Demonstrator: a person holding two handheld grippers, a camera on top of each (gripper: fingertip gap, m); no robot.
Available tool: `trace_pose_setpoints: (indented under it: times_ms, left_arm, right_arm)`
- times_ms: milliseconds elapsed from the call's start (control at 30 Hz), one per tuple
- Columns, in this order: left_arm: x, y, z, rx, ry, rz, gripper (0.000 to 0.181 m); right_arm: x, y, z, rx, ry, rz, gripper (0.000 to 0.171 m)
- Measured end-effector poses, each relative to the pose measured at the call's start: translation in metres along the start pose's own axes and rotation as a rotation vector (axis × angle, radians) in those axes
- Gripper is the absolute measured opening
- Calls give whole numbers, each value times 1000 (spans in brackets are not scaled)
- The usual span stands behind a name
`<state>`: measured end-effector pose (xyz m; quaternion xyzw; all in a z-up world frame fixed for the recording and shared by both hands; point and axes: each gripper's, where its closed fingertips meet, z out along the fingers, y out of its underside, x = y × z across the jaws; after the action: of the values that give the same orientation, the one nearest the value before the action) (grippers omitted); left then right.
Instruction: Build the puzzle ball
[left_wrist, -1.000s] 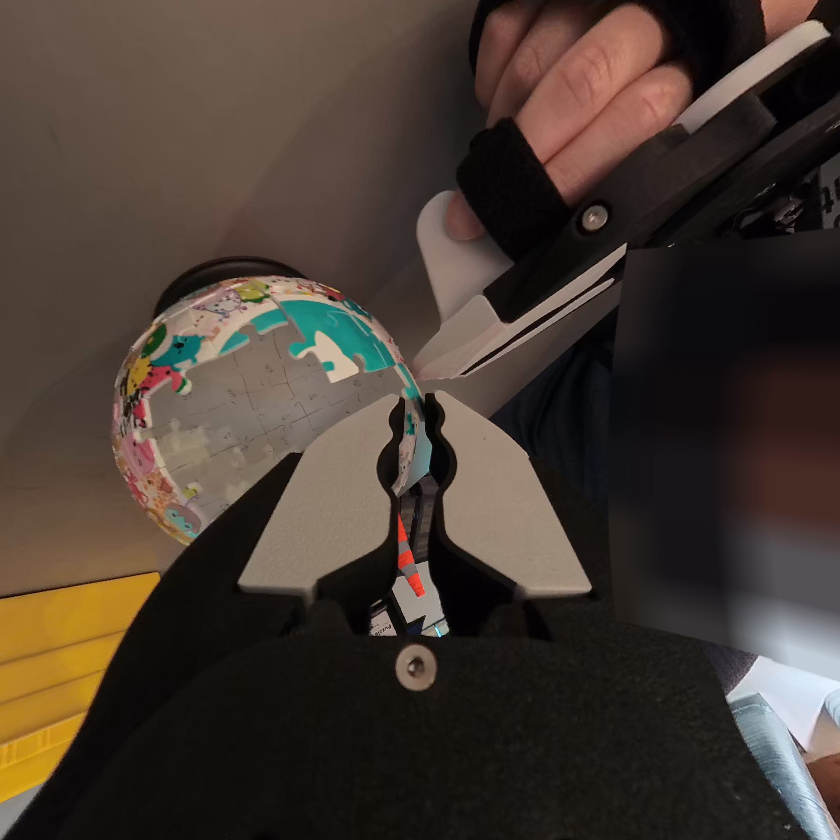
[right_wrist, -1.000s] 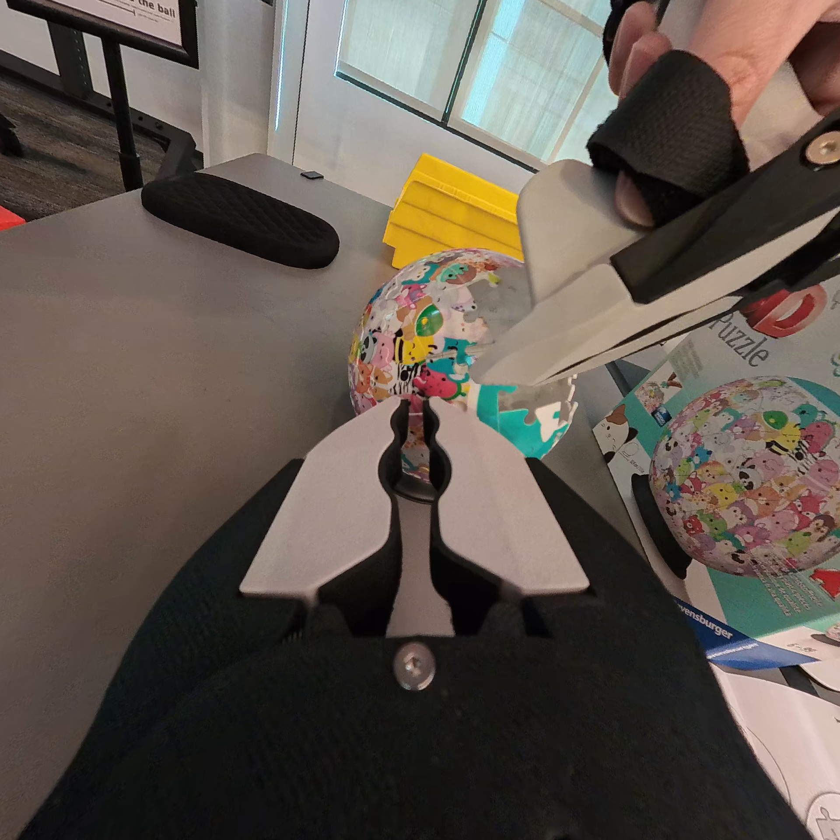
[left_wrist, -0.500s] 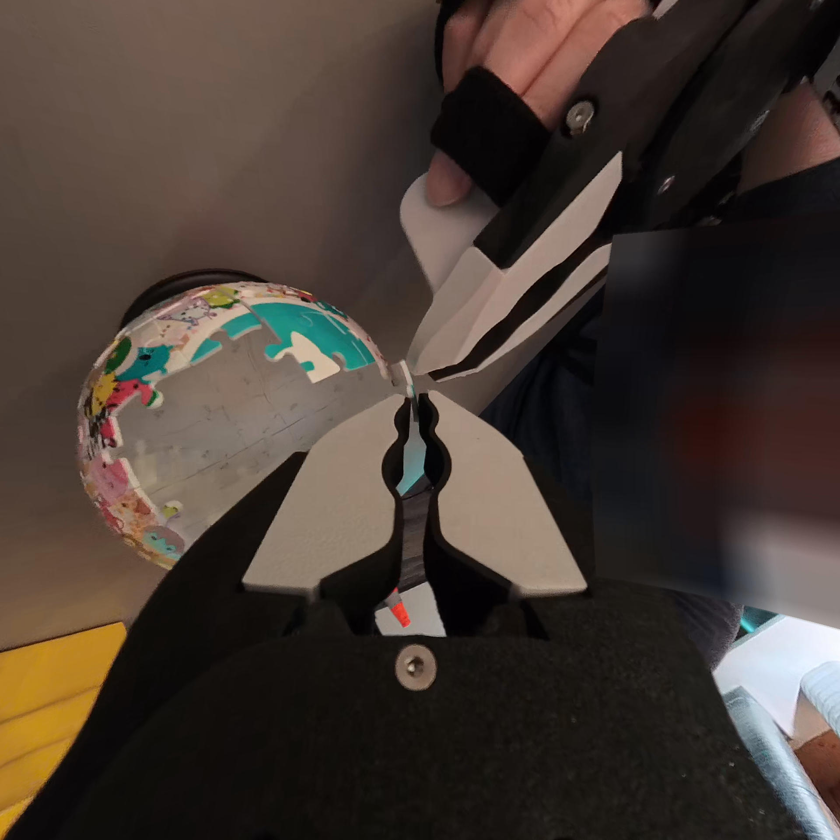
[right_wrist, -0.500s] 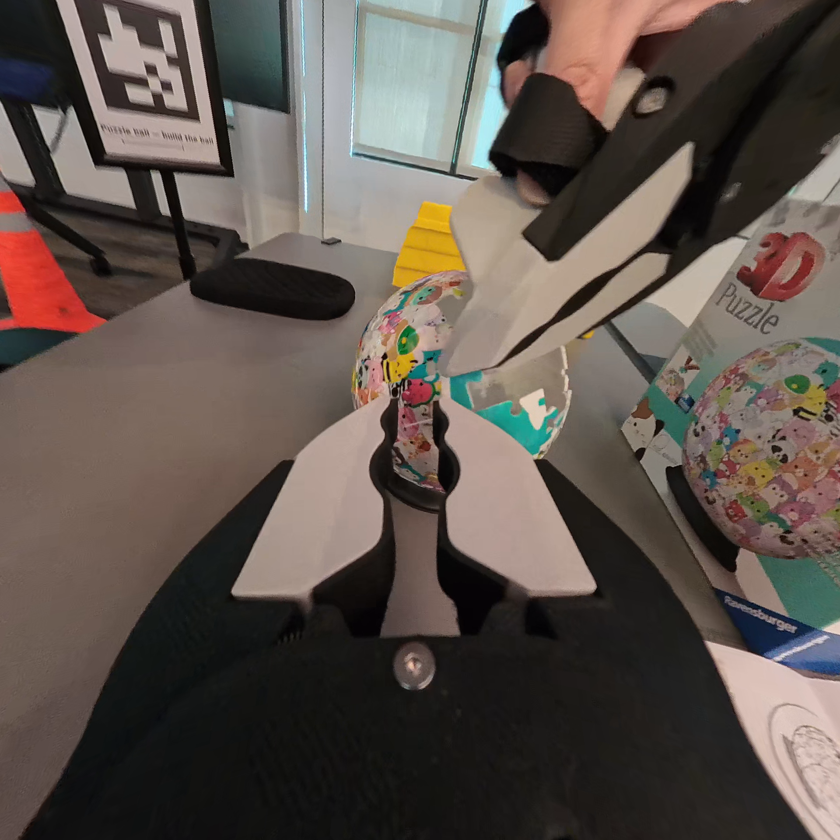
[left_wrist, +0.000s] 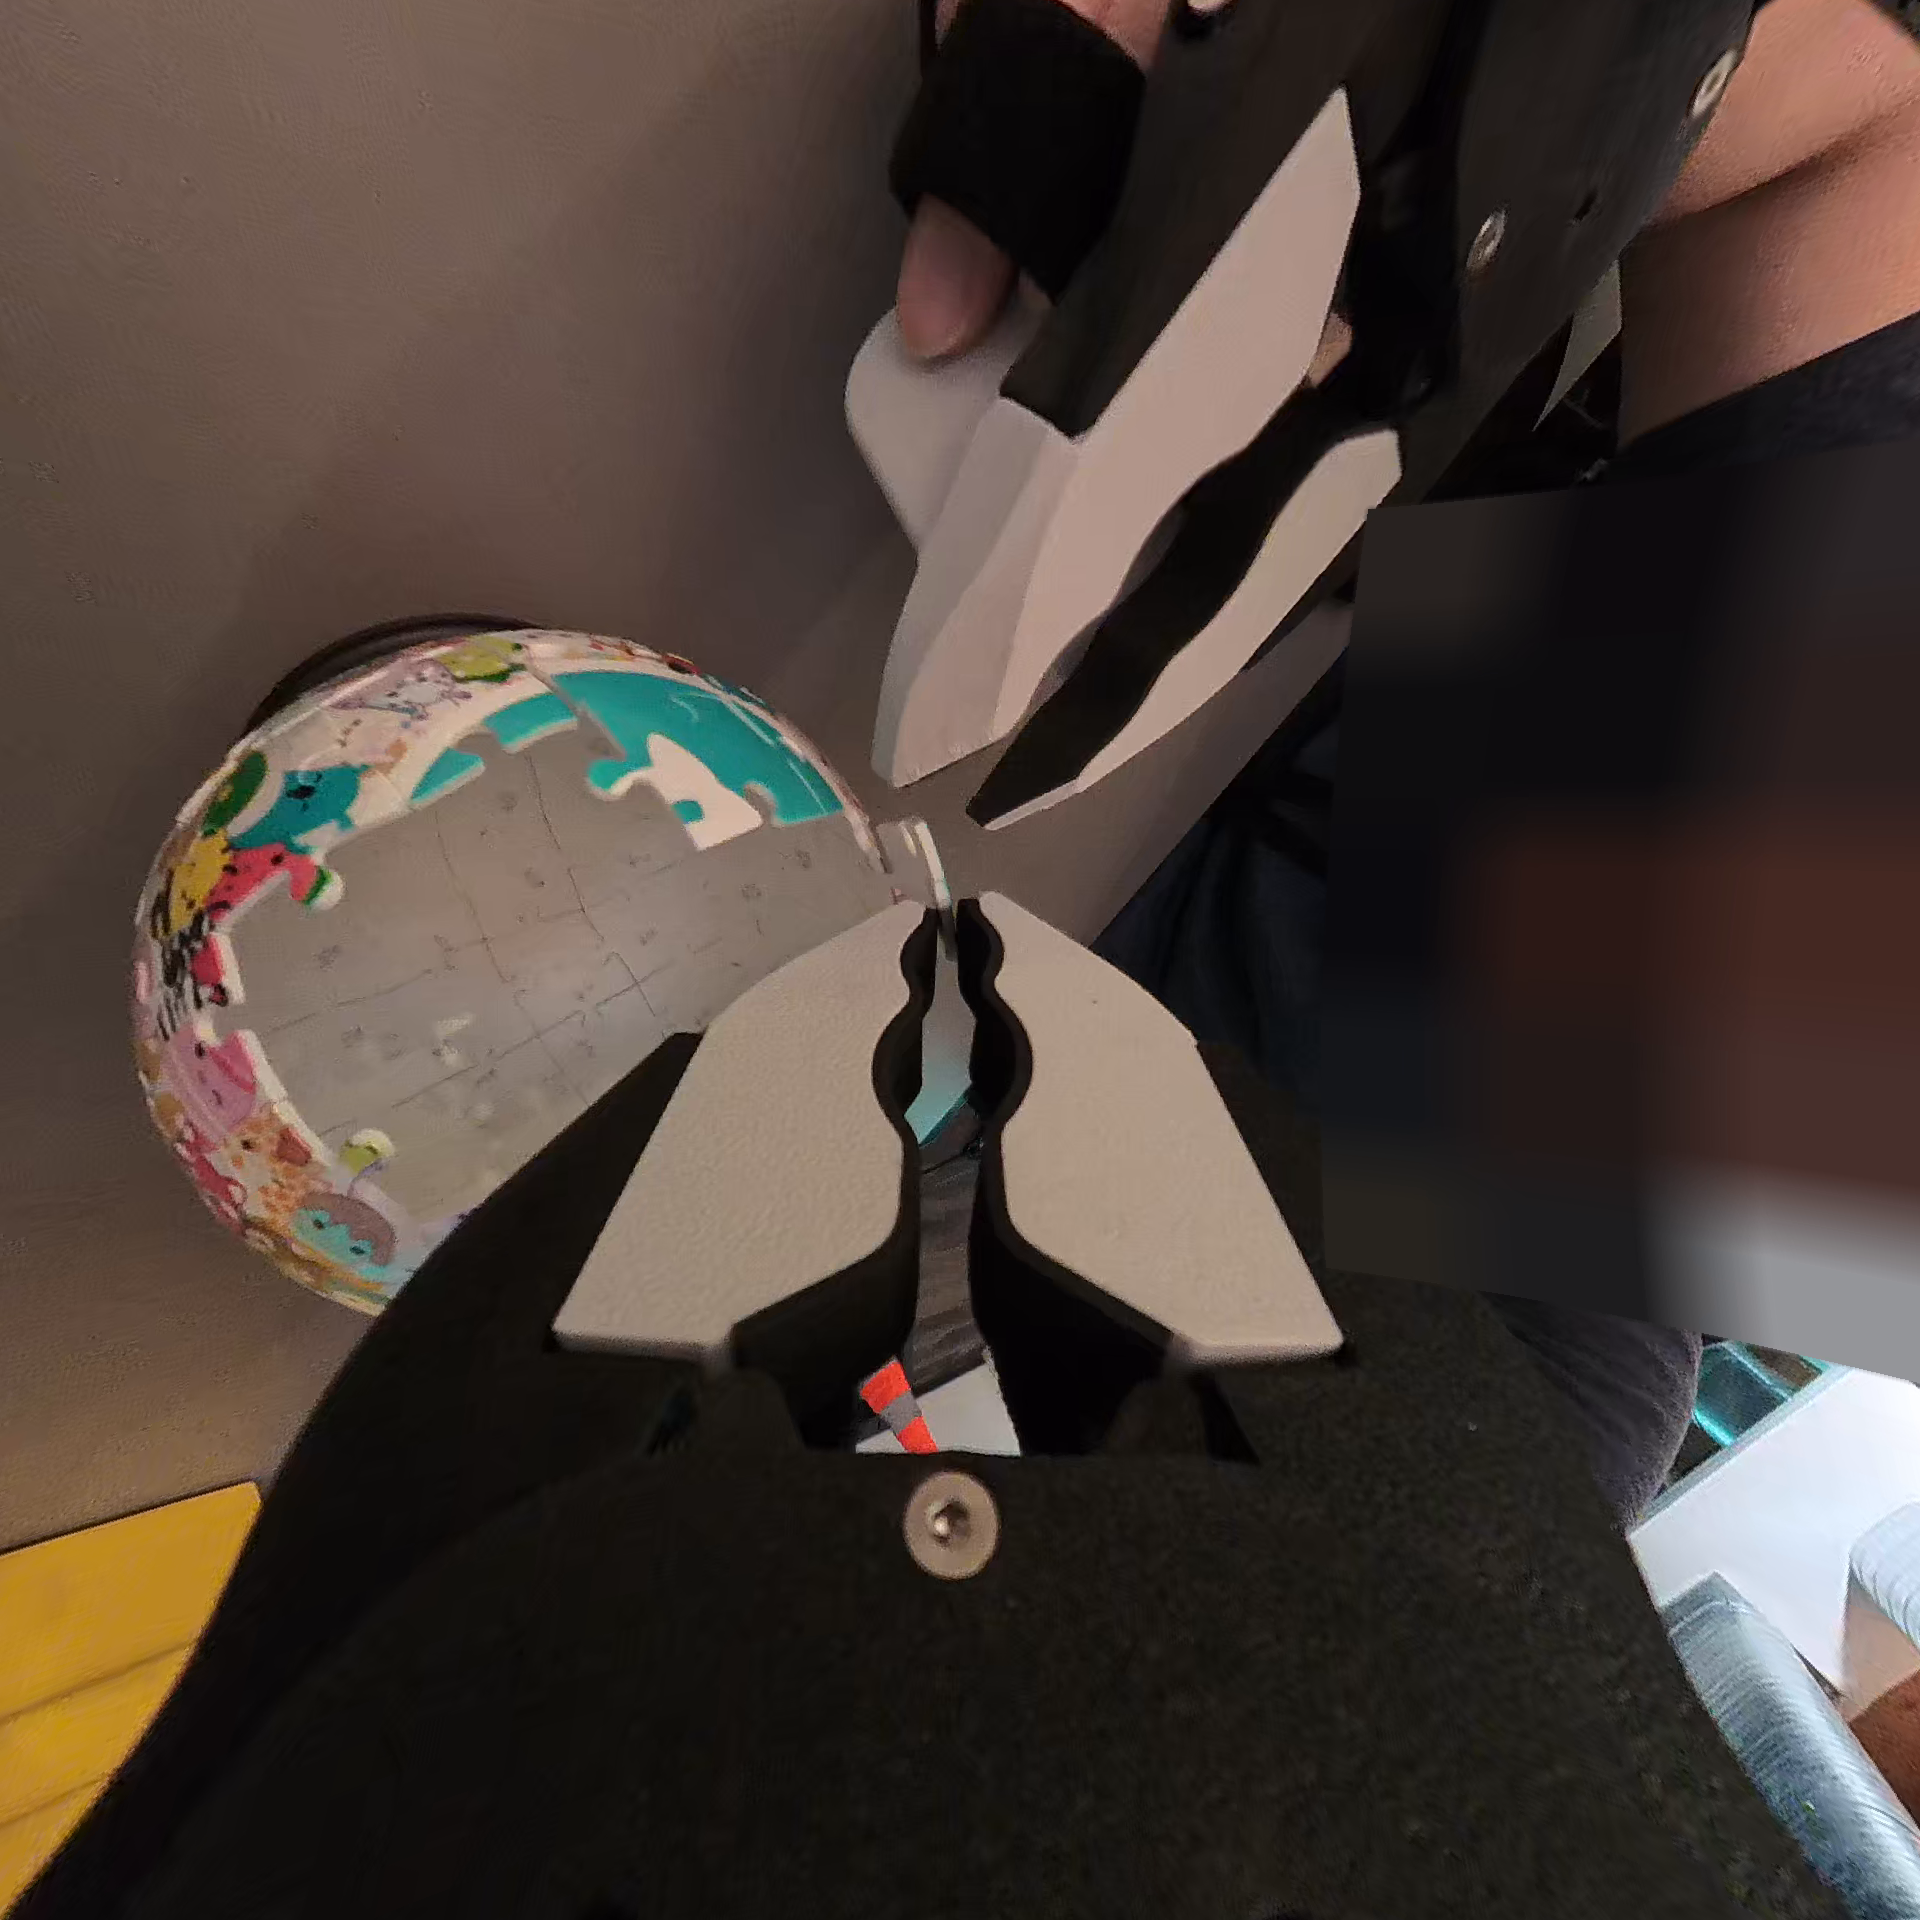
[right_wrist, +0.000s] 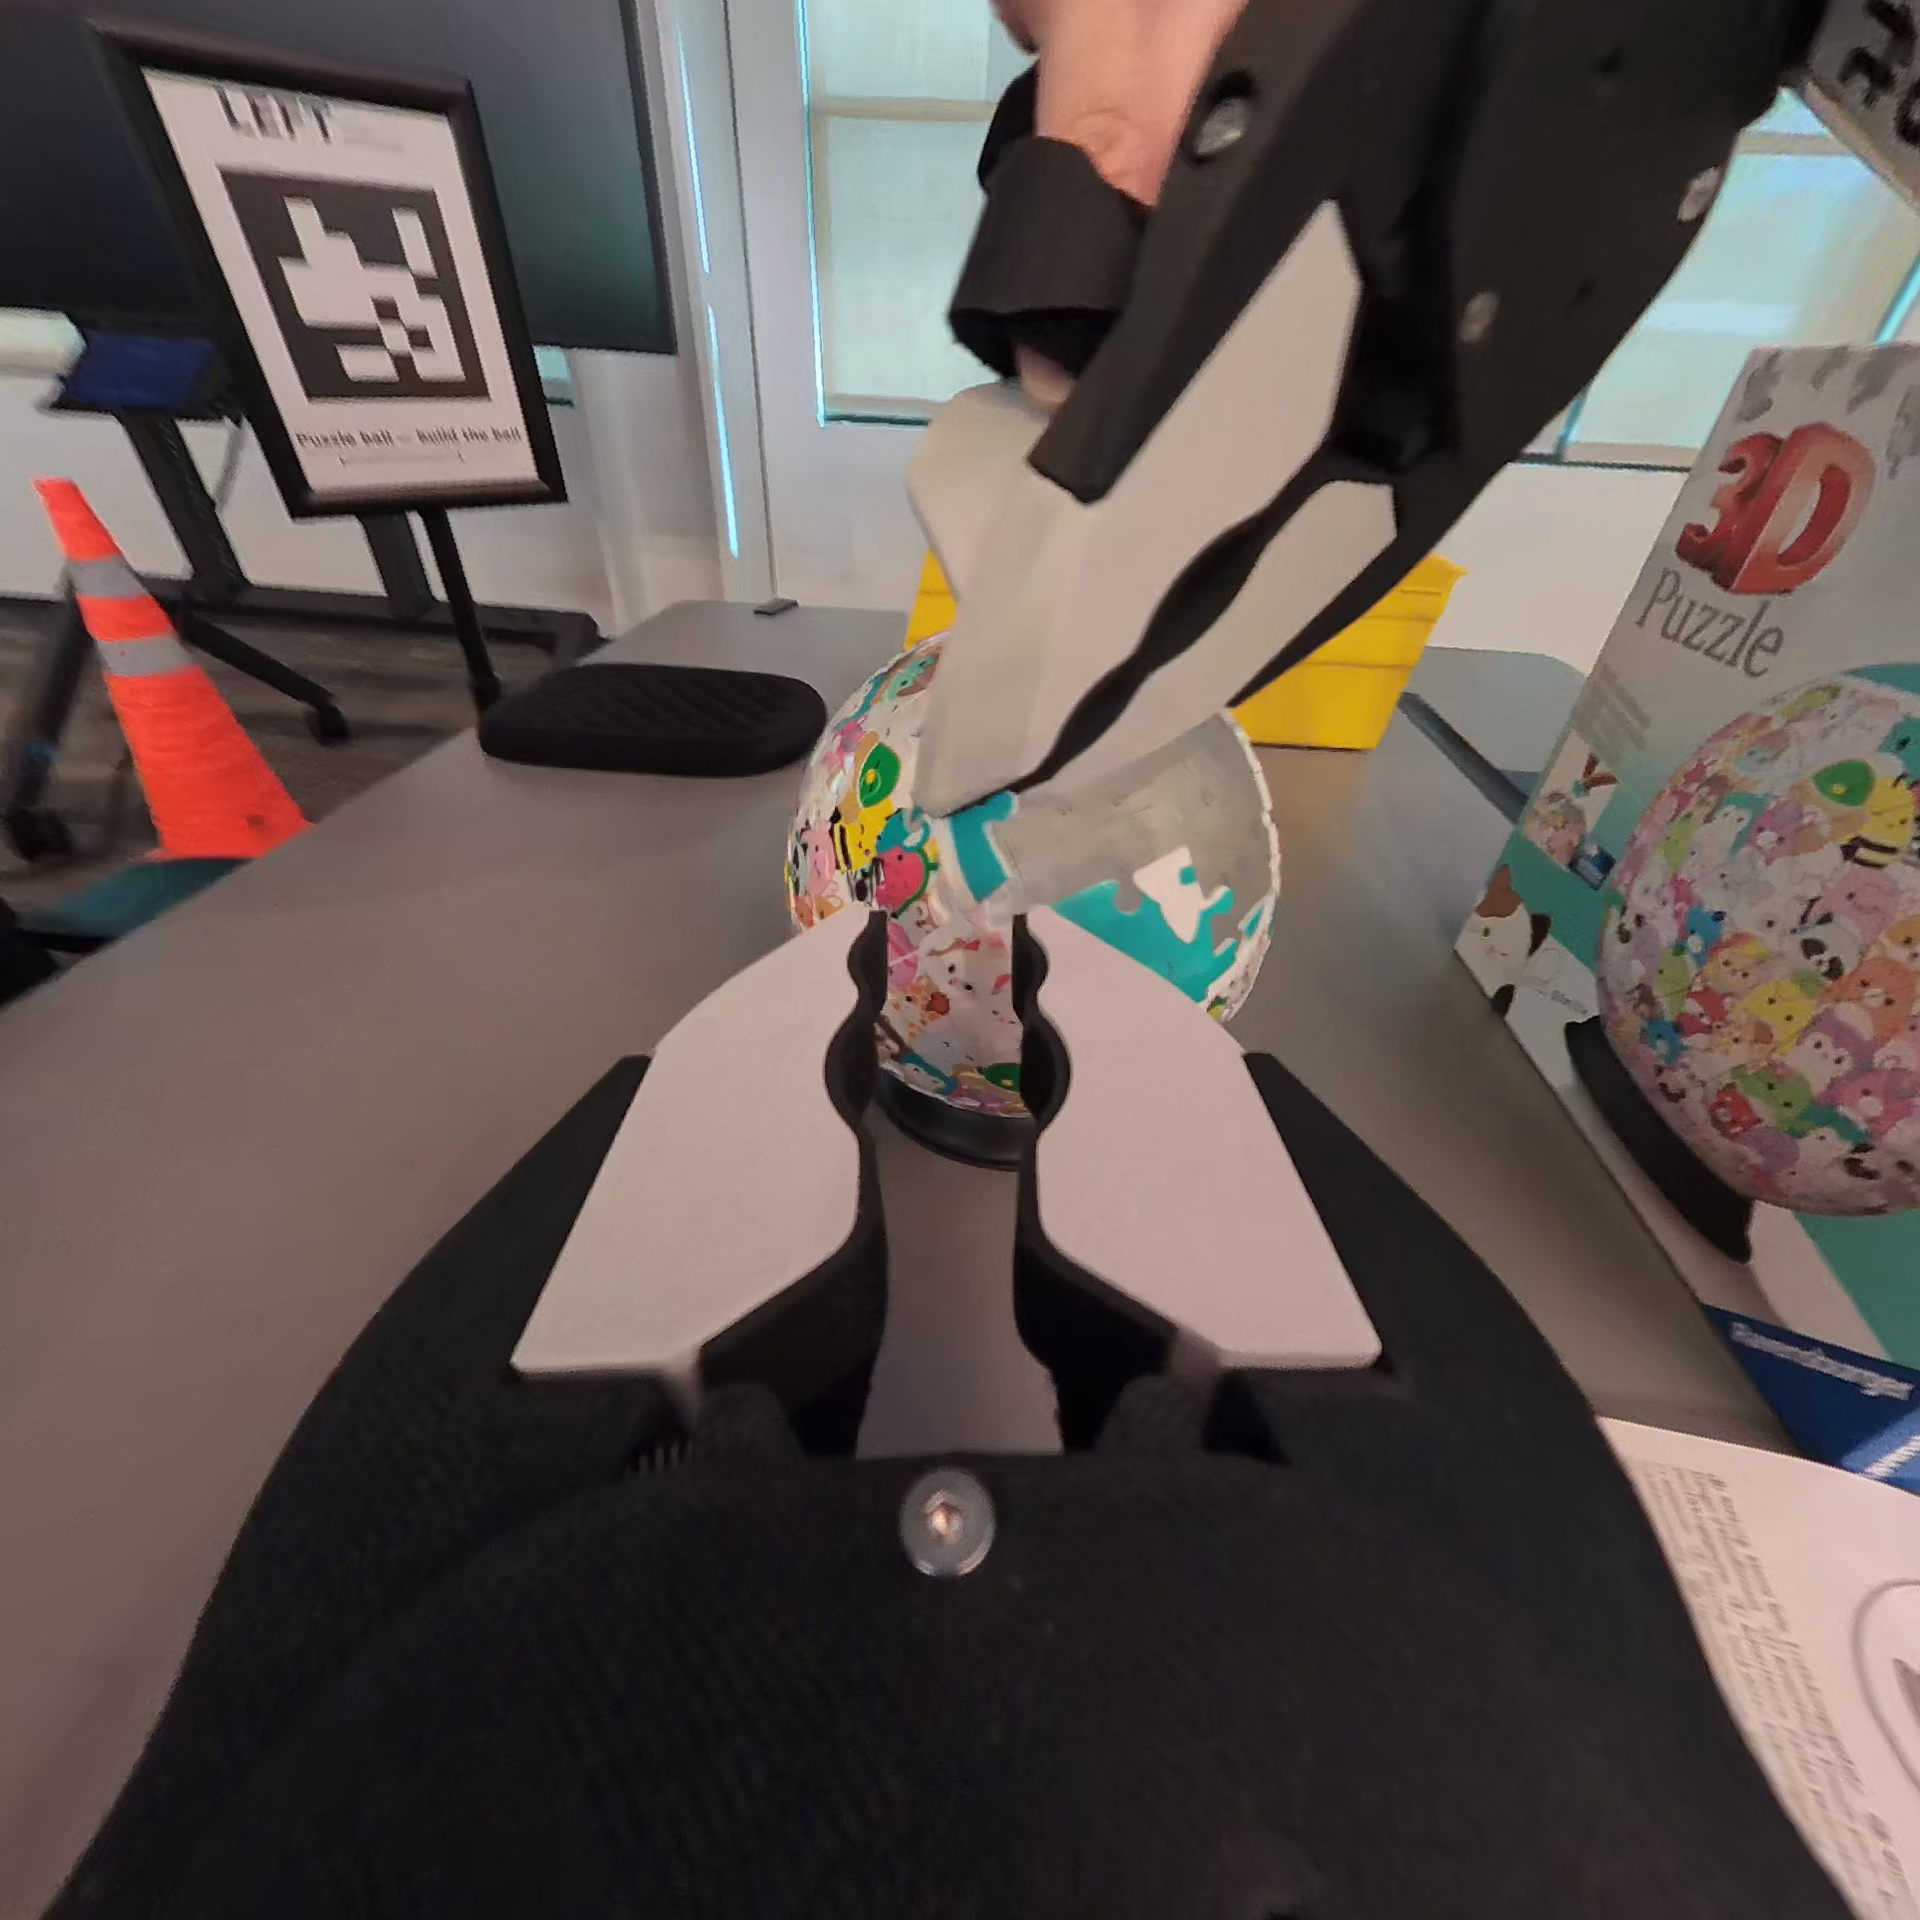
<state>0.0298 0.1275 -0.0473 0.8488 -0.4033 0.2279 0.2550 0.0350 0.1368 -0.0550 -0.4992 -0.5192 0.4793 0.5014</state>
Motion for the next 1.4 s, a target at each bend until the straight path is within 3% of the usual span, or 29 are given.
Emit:
trace_pose_setpoints:
  times_ms: [300,467,600,733,1400]
  left_arm:
    - [1,1,1,-37,-32,15,3]
    - [-1,1,0,-56,-43,14,3]
    - [-3,0,-1,-59,-38,13,3]
    - [-4,-1,-1,-60,-35,10,3]
    - [-11,-1,-2,-58,-30,-8,4]
  right_arm:
    - [7,-2,-3,36,-30,95,25]
    - [2,-10,-2,47,-5,-9,25]
    - [-13,-16,-3,26,9,-208,12]
    - [-12,-10,5,-46,100,-319,10]
    - [-12,-1,16,-74,133,-337,10]
